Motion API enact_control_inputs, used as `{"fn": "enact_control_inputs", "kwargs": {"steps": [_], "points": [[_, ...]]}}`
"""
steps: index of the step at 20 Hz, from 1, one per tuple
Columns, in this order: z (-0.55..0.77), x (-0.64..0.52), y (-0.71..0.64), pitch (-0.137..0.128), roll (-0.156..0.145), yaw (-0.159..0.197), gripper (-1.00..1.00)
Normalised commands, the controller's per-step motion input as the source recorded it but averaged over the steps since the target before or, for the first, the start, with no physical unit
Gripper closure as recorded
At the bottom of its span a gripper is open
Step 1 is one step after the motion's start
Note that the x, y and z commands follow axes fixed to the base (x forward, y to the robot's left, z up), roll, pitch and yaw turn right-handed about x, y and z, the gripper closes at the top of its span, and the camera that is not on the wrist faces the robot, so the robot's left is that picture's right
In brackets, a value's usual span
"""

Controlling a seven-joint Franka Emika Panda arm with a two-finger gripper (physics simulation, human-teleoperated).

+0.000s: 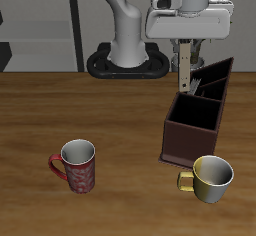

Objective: Place the black book into the left desk caddy's front compartment and place the yellow book into the left desk caddy's right compartment and place the red mug into the left desk caddy's left compartment

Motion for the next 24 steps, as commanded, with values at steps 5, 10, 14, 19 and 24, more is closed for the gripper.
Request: {"fn": "enact_control_inputs", "kwargs": {"steps": [5, 10, 14, 19, 24], "points": [[-0.06, 0.05, 0.34, 0.02, 0.048, -0.013, 1.0], [-0.25, 0.13, 0.22, 0.045, 0.026, -0.018, 1.0], [-0.26, 0.09, 0.06, 0.029, 0.02, -0.006, 1.0], [-0.32, 0.11, -0.02, 0.04, 0.01, -0.005, 1.0], [-0.41, 0.11, -0.05, 0.054, 0.008, -0.003, 1.0]]}}
